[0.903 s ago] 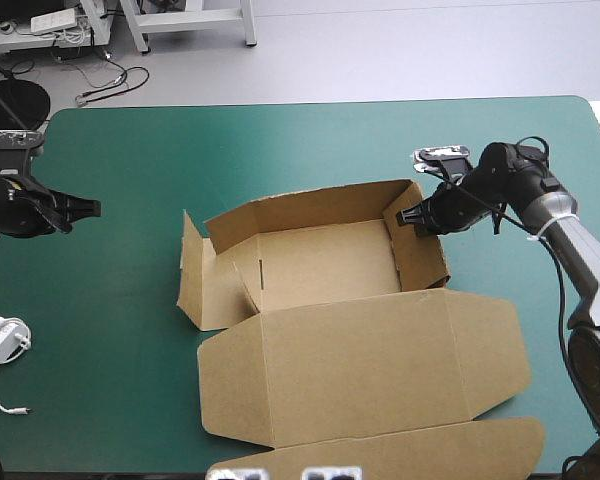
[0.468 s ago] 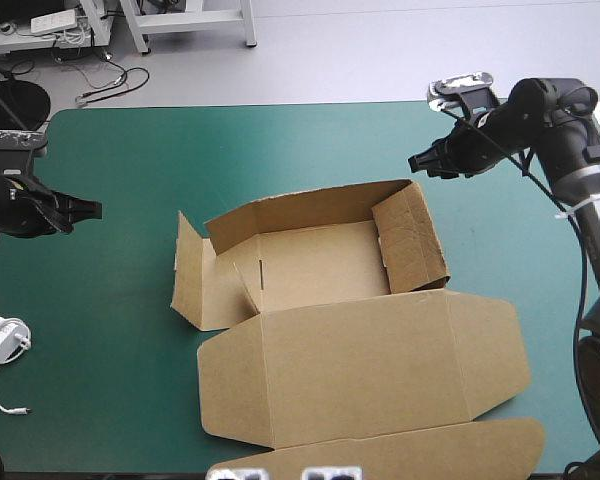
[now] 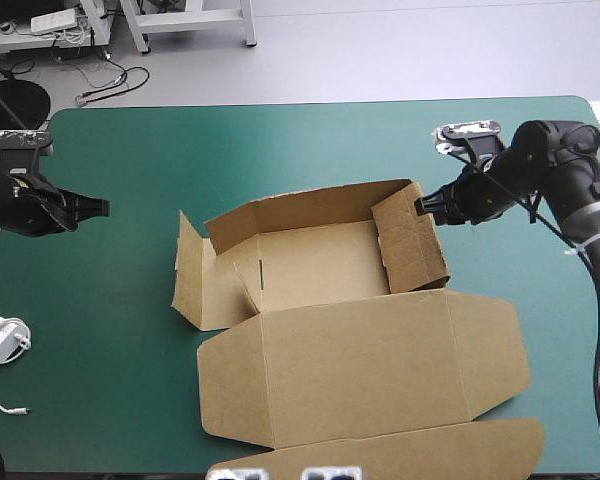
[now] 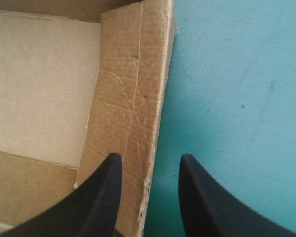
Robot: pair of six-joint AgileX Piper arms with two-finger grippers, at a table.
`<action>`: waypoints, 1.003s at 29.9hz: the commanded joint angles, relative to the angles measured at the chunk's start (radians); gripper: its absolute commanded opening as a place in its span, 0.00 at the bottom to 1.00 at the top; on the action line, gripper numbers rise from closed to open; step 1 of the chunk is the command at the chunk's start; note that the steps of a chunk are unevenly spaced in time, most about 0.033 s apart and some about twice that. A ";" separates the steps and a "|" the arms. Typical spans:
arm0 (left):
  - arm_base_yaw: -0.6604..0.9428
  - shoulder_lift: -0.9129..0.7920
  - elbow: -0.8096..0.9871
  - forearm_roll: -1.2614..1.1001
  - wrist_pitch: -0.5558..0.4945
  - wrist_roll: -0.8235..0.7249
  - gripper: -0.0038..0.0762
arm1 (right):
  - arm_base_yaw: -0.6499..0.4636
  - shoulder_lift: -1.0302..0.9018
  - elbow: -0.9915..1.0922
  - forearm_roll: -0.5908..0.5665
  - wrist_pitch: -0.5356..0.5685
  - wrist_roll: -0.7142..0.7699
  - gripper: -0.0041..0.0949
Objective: Fold the box
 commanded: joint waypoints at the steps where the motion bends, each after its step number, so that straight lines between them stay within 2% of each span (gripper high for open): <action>1: 0.000 -0.026 -0.026 -0.038 -0.035 -0.002 0.05 | -0.002 0.010 0.022 0.036 -0.092 -0.027 0.41; 10: 0.000 -0.026 -0.026 -0.059 -0.035 -0.002 0.05 | -0.002 0.151 0.024 0.052 -0.137 -0.062 0.38; 13: 0.000 -0.026 -0.026 -0.087 -0.037 -0.002 0.05 | -0.002 0.194 0.024 0.094 -0.134 -0.159 0.32; 16: 0.000 -0.026 -0.026 -0.090 -0.029 -0.002 0.05 | -0.002 0.237 0.024 0.144 -0.115 -0.197 0.18; 18: 0.000 -0.026 -0.026 -0.090 -0.025 -0.002 0.05 | -0.002 0.256 0.024 0.166 -0.113 -0.193 0.02; 24: 0.000 0.008 -0.026 -0.090 -0.044 -0.002 0.05 | -0.006 0.234 -0.008 0.235 -0.101 -0.175 0.03; 27: 0.030 0.035 -0.028 -0.136 -0.075 0.003 0.05 | -0.017 0.205 -0.081 0.269 -0.040 -0.175 0.03; 30: 0.115 0.066 -0.028 -0.285 -0.088 0.061 0.05 | -0.047 0.184 -0.164 0.306 0.025 -0.174 0.03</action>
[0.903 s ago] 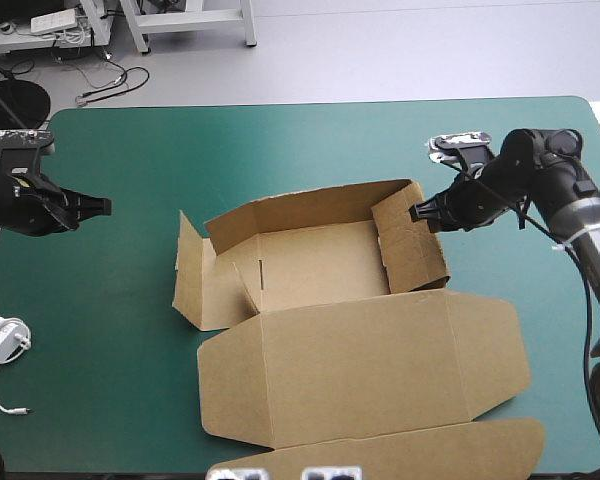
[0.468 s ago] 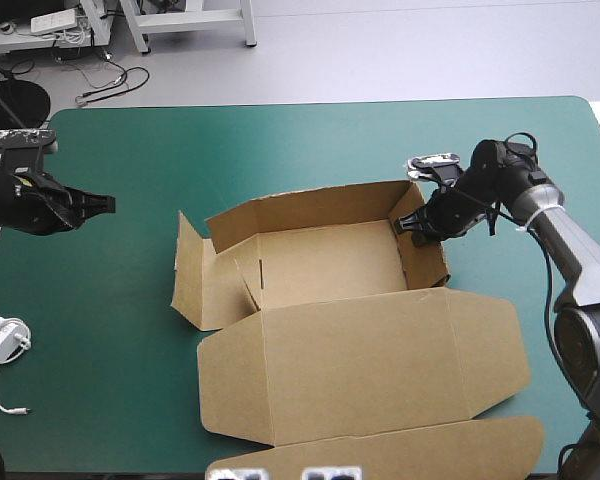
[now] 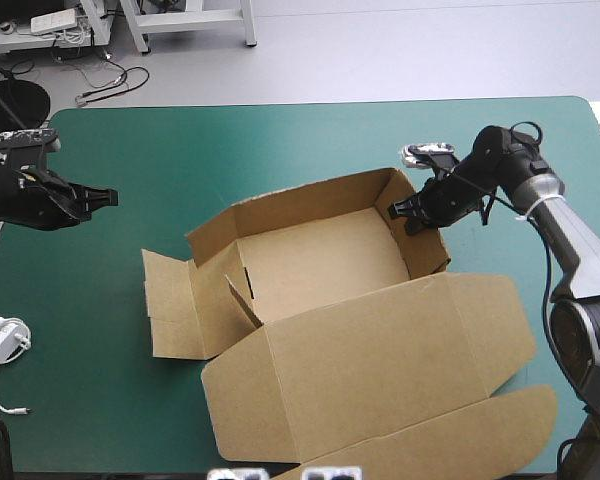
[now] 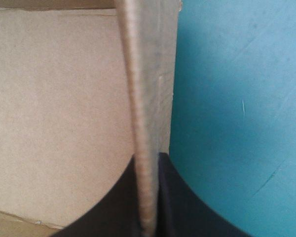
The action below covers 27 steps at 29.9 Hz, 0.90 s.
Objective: Fold the box
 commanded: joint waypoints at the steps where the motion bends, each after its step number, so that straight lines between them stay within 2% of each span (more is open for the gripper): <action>1: 0.095 0.006 -0.028 -0.206 -0.054 0.069 0.05 | -0.040 -0.094 -0.127 0.110 0.079 -0.004 0.03; 8: 0.300 0.078 -0.028 -0.558 -0.015 0.233 0.05 | -0.103 -0.172 -0.293 0.186 0.081 0.039 0.03; 13: 0.353 0.128 -0.028 -0.759 0.051 0.334 0.05 | -0.106 -0.216 -0.375 0.257 0.081 0.044 0.03; 17: 0.329 0.147 -0.028 -0.971 0.148 0.430 0.05 | -0.106 -0.217 -0.444 0.297 0.079 0.063 0.03; 27: 0.135 0.045 -0.028 -1.100 0.144 0.465 0.05 | -0.082 -0.193 -0.463 0.292 -0.021 0.073 0.03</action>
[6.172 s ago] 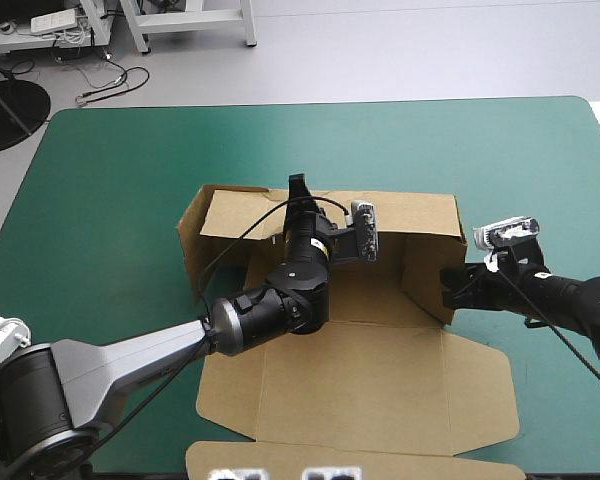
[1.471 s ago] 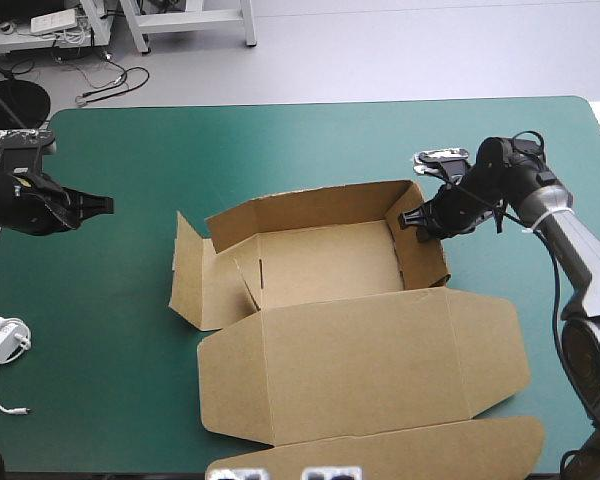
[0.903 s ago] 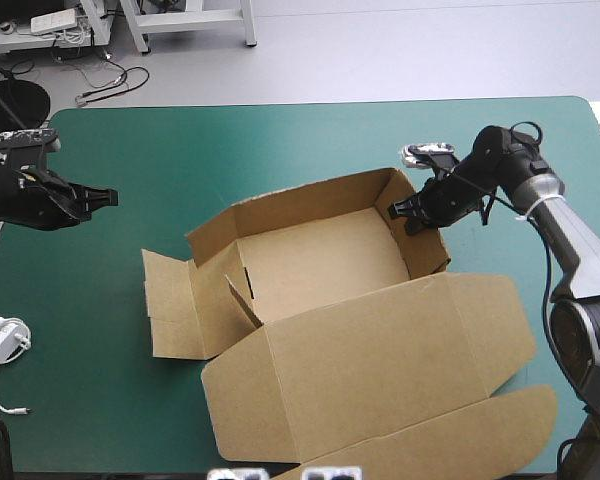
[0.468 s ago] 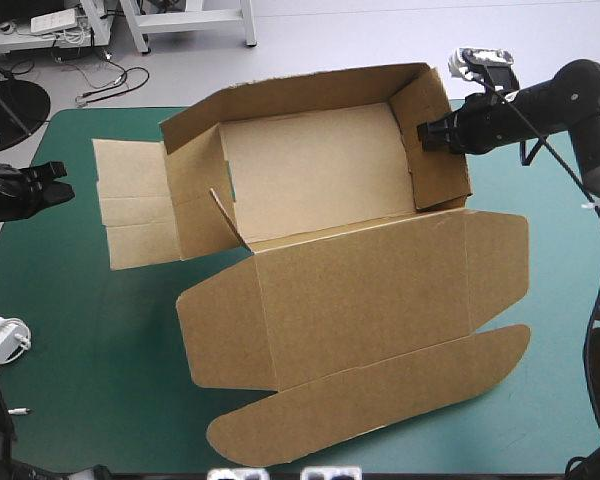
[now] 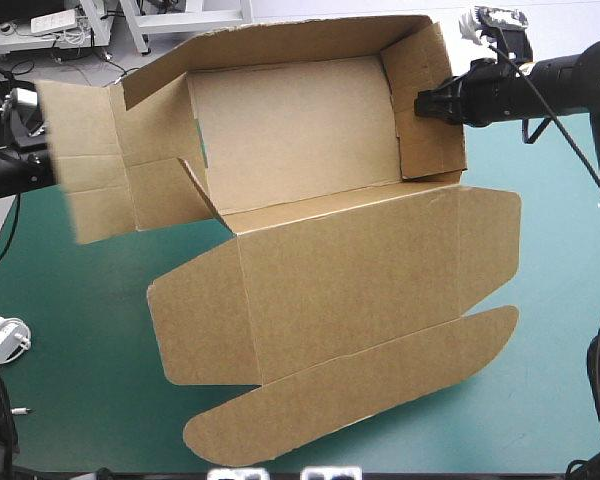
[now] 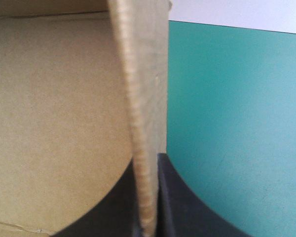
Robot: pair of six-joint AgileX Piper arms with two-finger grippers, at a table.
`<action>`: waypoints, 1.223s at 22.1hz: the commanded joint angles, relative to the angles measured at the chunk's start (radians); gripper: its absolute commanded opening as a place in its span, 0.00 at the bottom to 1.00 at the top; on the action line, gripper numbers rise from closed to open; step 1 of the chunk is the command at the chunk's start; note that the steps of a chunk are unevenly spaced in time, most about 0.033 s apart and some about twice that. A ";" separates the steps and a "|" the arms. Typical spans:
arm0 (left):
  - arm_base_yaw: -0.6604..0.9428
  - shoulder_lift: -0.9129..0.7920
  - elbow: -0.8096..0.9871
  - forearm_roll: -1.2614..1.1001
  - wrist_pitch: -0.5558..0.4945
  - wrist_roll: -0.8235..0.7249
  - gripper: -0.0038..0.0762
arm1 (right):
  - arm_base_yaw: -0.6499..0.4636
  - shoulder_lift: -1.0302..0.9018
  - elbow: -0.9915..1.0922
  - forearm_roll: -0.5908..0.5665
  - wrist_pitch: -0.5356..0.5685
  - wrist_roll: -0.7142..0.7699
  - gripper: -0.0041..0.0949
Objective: Fold the box
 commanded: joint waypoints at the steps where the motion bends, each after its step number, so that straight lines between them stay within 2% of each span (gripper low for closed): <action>1: -0.058 -0.081 -0.028 -0.112 0.077 0.026 0.05 | 0.022 -0.022 -0.032 0.040 -0.088 0.014 0.03; 11: -0.118 -0.186 -0.028 -0.112 0.077 0.026 0.05 | 0.122 0.019 -0.030 -0.057 -0.235 0.036 0.03; 14: -0.118 -0.226 -0.028 -0.112 0.077 0.014 0.05 | 0.123 0.019 -0.030 -0.087 -0.265 0.059 0.03; 18: -0.118 -0.236 -0.028 -0.112 0.077 -0.007 0.04 | 0.152 0.019 -0.030 -0.087 -0.295 0.075 0.03; 23: -0.139 -0.236 -0.028 -0.110 0.077 -0.007 0.04 | 0.221 0.024 -0.030 -0.144 -0.358 0.110 0.03; 27: -0.181 -0.236 -0.028 -0.087 0.071 -0.003 0.05 | 0.261 0.049 -0.030 -0.180 -0.367 0.150 0.03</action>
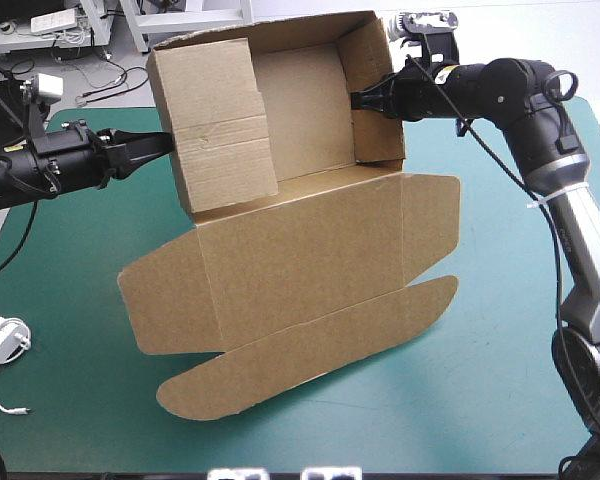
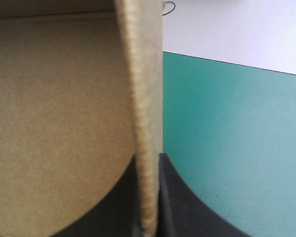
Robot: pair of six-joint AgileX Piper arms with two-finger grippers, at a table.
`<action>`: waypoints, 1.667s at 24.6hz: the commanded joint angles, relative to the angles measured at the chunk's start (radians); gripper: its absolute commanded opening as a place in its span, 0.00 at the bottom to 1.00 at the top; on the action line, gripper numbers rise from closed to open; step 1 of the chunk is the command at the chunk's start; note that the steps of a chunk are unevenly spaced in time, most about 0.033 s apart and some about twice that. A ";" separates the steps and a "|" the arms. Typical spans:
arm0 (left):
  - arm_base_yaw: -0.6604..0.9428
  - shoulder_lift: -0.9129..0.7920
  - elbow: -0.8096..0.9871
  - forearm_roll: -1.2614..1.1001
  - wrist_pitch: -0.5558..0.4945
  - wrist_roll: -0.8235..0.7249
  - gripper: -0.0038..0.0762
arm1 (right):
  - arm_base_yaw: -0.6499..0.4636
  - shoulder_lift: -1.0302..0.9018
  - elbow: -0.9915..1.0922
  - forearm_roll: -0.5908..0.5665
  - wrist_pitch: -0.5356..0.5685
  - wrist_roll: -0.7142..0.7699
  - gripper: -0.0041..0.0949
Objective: Fold the box
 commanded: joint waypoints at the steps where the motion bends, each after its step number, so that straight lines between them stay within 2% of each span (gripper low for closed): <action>1: -0.021 -0.030 -0.028 -0.070 0.049 0.003 0.06 | 0.020 -0.030 -0.030 0.046 -0.075 0.039 0.03; 4: -0.026 -0.030 -0.028 -0.057 0.056 0.005 0.13 | 0.021 -0.019 -0.030 0.045 -0.078 0.046 0.03; 9: -0.039 -0.030 -0.028 -0.041 0.056 0.005 0.34 | 0.021 -0.009 -0.030 0.039 -0.089 0.048 0.03; 11: -0.040 -0.030 -0.028 -0.041 0.057 0.001 0.40 | 0.021 -0.004 -0.030 0.037 -0.102 0.050 0.03; 24: -0.040 -0.043 -0.028 0.013 0.048 -0.002 0.40 | 0.019 0.005 -0.030 0.005 -0.138 0.076 0.03; 28: -0.040 -0.043 -0.028 0.151 -0.052 -0.021 0.40 | 0.042 0.005 -0.030 -0.003 -0.121 0.072 0.03; 32: -0.040 -0.041 -0.028 0.233 -0.148 -0.056 0.40 | 0.121 0.003 -0.030 -0.071 -0.119 0.087 0.03; 38: -0.040 -0.002 -0.028 0.323 -0.182 -0.061 0.40 | 0.196 -0.012 -0.030 -0.157 -0.097 0.127 0.03; 41: -0.040 0.043 -0.028 0.397 -0.187 -0.112 0.40 | 0.217 -0.038 -0.030 -0.180 -0.085 0.145 0.03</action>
